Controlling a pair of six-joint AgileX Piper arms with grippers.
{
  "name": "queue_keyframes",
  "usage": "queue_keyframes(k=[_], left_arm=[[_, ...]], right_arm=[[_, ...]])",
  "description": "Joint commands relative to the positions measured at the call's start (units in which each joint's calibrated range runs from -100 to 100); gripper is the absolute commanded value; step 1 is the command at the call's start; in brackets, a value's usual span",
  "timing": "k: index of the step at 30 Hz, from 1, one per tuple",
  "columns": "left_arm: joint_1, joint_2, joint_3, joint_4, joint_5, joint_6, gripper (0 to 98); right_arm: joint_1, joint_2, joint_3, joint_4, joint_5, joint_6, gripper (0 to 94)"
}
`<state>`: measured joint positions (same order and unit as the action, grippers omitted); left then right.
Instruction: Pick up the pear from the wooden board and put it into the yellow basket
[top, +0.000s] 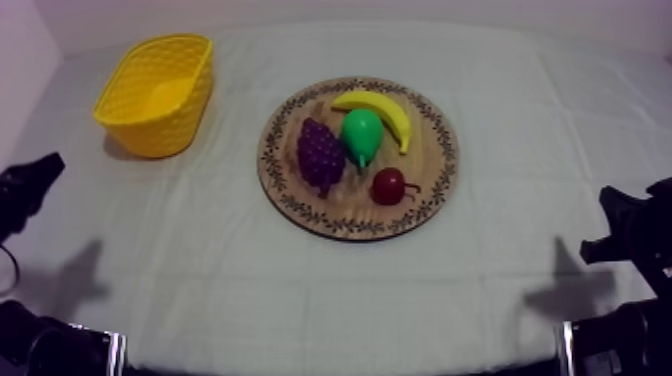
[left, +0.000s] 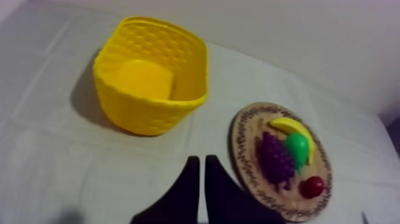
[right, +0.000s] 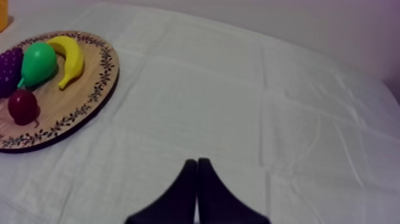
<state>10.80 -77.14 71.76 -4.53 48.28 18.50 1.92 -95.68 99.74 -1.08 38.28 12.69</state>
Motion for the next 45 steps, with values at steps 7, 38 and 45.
queue_keyframes(k=[7, 38, 45], left_arm=[[6.5, 24.5, -31.3, -0.71, 10.2, 3.3, 1.8], [22.4, 72.1, -51.6, -0.96, 9.4, 9.9, 21.2], [23.9, 74.7, -54.4, -2.73, 8.7, 12.1, 89.0]], right_arm=[[0.0, 0.0, 0.0, 0.0, 0.0, 0.0, 0.3], [0.0, 0.0, 0.0, 0.0, 0.0, 0.0, 0.3], [0.0, 0.0, 0.0, 0.0, 0.0, 0.0, 0.3]])
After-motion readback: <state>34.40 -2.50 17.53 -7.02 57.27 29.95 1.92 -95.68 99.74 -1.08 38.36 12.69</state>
